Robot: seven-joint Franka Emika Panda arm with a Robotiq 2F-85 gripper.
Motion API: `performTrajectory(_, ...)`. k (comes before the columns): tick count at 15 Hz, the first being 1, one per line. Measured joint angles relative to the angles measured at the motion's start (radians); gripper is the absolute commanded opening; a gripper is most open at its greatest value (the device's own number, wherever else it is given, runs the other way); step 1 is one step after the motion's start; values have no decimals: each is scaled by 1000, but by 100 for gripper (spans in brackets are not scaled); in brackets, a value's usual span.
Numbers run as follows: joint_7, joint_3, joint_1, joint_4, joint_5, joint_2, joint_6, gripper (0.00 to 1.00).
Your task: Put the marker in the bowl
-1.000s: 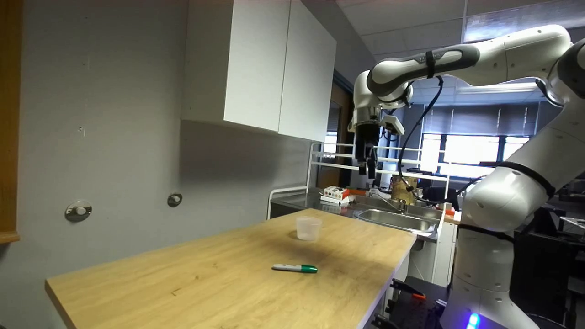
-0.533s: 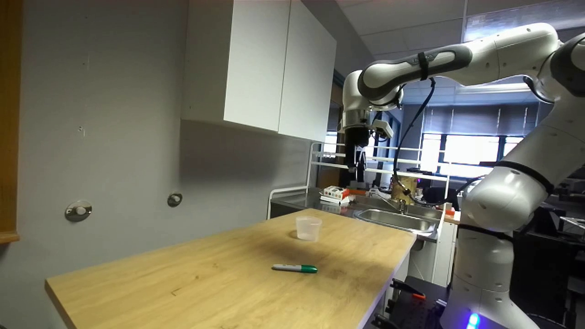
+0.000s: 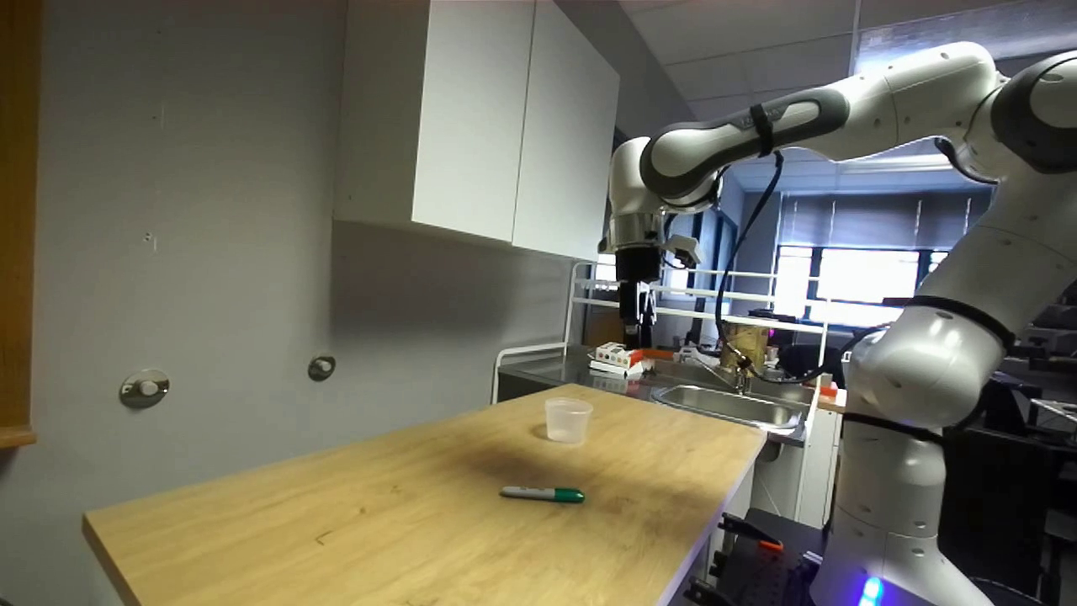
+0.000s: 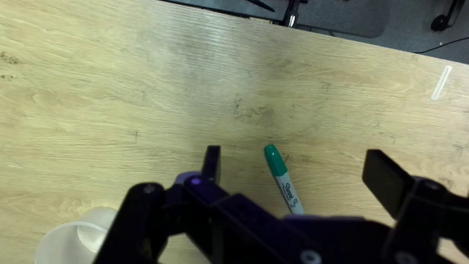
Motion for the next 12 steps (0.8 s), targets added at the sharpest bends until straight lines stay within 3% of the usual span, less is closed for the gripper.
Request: performTrajectory(12, -65, 24, 60, 81, 48, 332, 212, 100)
